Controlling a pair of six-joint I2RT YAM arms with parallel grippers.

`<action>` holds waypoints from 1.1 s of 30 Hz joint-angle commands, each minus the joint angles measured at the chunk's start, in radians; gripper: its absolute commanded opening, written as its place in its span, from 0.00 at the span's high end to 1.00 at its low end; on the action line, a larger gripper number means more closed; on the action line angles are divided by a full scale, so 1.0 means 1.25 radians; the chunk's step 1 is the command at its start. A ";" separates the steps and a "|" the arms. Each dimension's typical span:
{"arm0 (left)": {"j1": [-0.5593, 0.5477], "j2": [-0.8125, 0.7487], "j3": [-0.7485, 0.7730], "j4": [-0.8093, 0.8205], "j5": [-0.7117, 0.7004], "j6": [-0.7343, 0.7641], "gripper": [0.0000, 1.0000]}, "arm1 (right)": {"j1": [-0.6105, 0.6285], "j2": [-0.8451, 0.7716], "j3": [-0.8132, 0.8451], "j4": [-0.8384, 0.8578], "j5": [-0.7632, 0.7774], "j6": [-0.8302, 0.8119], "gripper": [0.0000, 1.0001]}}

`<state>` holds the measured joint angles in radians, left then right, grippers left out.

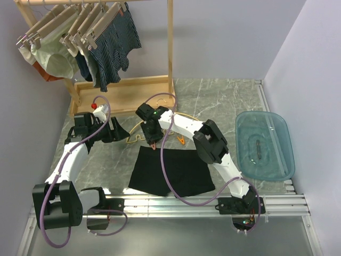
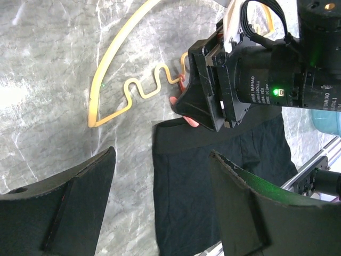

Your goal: Clip the underwear to the hanger

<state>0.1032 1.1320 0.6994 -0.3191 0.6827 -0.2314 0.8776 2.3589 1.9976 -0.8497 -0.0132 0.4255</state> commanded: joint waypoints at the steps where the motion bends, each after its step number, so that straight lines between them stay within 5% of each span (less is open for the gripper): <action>1: 0.003 0.010 0.003 0.014 -0.006 -0.010 0.24 | 0.006 0.015 0.023 -0.004 -0.007 0.012 0.57; 14: 0.002 0.031 -0.006 0.023 0.023 -0.022 0.25 | -0.015 0.015 0.023 0.000 -0.043 0.015 0.88; 16: 0.003 0.036 -0.016 0.032 0.067 -0.024 0.27 | -0.028 0.011 0.023 0.008 -0.073 0.012 1.00; 26: 0.002 0.043 -0.045 0.055 0.079 -0.021 0.34 | -0.090 -0.016 -0.003 0.099 -0.209 0.067 1.00; 33: -0.050 0.063 -0.056 0.065 0.033 -0.035 0.41 | -0.087 -0.009 0.008 0.088 -0.169 0.112 1.00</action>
<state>0.0834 1.2037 0.6369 -0.2775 0.7525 -0.2615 0.7570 2.3604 1.9907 -0.7605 -0.2474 0.5217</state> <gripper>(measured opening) 0.597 0.324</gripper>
